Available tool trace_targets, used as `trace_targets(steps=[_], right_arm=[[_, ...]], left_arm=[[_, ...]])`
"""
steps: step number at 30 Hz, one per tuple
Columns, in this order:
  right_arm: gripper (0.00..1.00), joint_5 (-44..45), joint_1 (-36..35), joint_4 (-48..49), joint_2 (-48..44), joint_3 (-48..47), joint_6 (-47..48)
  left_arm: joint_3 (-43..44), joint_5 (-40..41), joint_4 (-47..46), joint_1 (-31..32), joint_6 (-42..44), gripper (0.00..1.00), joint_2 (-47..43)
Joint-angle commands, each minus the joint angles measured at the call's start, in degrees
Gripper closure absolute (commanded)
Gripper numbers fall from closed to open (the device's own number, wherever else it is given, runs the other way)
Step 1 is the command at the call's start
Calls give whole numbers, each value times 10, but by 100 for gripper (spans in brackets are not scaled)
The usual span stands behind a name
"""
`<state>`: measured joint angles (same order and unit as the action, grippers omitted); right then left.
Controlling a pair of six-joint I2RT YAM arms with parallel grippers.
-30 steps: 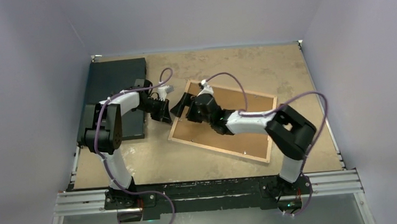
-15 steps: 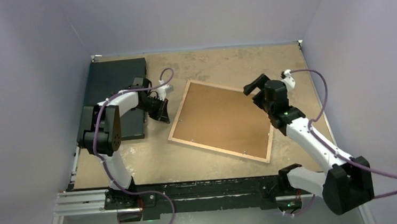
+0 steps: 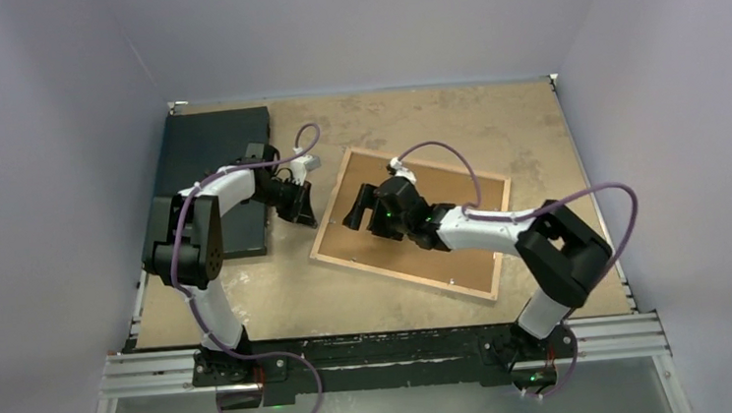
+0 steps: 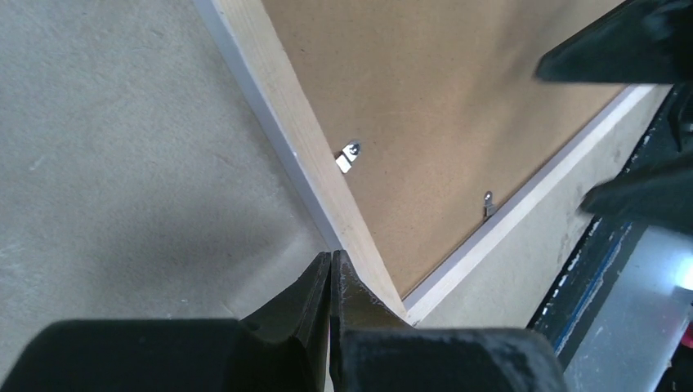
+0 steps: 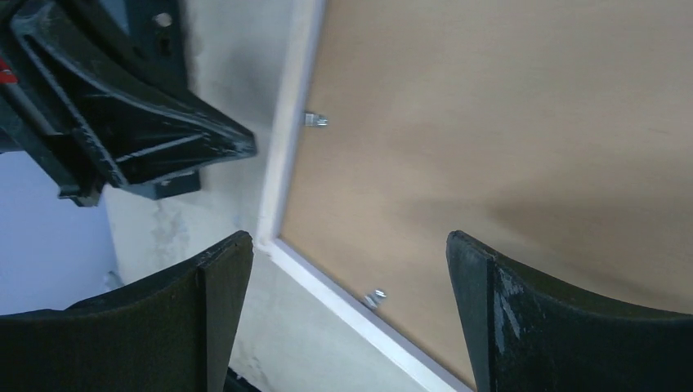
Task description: Put the photo into the frame
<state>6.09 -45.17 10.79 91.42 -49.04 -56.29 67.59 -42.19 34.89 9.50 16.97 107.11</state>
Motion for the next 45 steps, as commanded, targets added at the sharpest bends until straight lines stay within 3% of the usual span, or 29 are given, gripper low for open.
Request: trace_targets(steps=[1, 14, 45], right_arm=[[11, -26, -22, 80, 51, -71, -31], [20, -60, -34, 121, 184, -147, -83], [41, -28, -36, 128, 236, -186, -93]], left_arm=[[5, -41, 12, 1, 6, 100, -30], [-14, -31, 3, 1, 10, 100, -22], [-29, -29, -6, 1, 18, 100, -27]])
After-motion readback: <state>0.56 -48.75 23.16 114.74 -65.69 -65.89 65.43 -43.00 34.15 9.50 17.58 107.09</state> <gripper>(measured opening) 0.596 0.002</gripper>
